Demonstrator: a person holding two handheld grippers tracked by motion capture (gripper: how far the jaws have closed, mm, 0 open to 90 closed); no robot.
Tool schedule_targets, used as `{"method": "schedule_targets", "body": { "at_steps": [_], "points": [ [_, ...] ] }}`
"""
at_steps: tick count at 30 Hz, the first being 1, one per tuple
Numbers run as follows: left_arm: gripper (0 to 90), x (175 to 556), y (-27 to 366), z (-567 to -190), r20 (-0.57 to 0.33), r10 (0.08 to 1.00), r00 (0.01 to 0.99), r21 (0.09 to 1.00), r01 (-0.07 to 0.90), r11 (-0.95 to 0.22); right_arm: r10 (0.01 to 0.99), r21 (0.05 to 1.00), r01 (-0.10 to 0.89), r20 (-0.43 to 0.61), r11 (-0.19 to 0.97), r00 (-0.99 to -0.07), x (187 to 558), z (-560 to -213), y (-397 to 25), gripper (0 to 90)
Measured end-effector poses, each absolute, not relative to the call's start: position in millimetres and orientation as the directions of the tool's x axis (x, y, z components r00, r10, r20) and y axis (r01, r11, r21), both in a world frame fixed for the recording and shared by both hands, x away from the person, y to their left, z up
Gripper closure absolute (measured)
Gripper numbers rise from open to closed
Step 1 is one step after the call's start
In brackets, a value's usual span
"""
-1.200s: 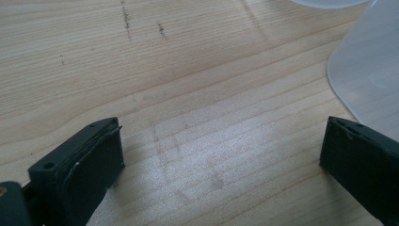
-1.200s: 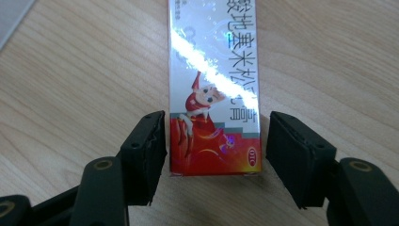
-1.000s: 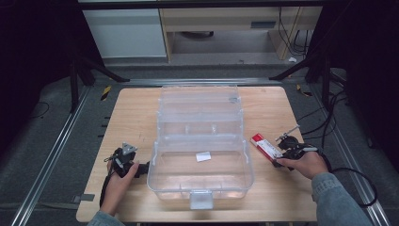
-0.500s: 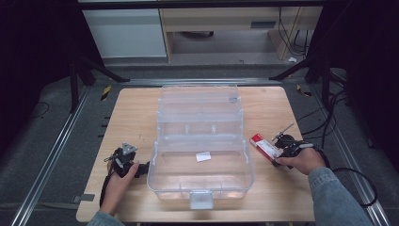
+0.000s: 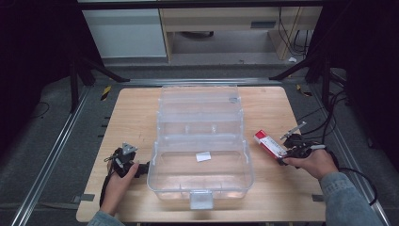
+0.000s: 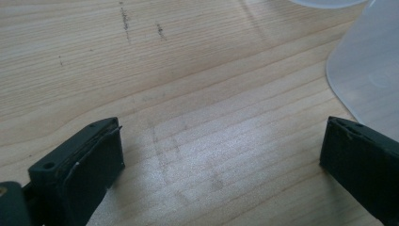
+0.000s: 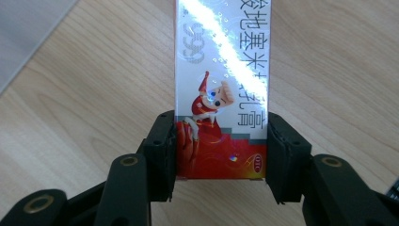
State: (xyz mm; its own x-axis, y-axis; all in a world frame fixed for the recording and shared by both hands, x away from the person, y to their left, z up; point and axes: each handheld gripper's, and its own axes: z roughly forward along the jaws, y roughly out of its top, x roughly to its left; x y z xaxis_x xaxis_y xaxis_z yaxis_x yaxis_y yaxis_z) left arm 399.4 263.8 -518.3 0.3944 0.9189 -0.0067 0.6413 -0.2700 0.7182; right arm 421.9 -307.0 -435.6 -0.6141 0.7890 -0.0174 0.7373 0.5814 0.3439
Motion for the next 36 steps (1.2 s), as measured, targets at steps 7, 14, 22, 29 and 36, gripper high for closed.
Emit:
{"method": "schedule_targets", "body": {
  "at_steps": [7, 14, 22, 29, 36],
  "points": [
    [0.0, 399, 264, -518, -0.007, 0.919, 0.394, 0.718, 0.642, -0.269, 0.771, 0.419, 0.694, -0.023, 0.585, -0.636, 409, -414, -311, 51.5],
    [0.0, 399, 264, -518, -0.007, 0.919, 0.394, 0.718, 0.642, -0.269, 0.759, 0.461, 0.664, -0.032, 0.589, -0.65, 402, -393, -311, 51.6],
    [0.0, 399, 263, -518, -0.01, 0.92, 0.391, 0.72, 0.641, -0.265, 0.743, 0.508, 0.624, -0.048, 0.594, -0.668, 397, -368, -307, 51.6],
    [0.0, 399, 263, -518, -0.009, 0.92, 0.391, 0.721, 0.641, -0.265, 0.717, 0.519, 0.591, -0.065, 0.618, -0.694, 394, -355, -298, 51.6],
    [0.0, 399, 263, -518, -0.009, 0.922, 0.388, 0.72, 0.642, -0.263, 0.687, 0.541, 0.549, -0.076, 0.638, -0.723, 390, -337, -285, 51.6]
  ]
}}
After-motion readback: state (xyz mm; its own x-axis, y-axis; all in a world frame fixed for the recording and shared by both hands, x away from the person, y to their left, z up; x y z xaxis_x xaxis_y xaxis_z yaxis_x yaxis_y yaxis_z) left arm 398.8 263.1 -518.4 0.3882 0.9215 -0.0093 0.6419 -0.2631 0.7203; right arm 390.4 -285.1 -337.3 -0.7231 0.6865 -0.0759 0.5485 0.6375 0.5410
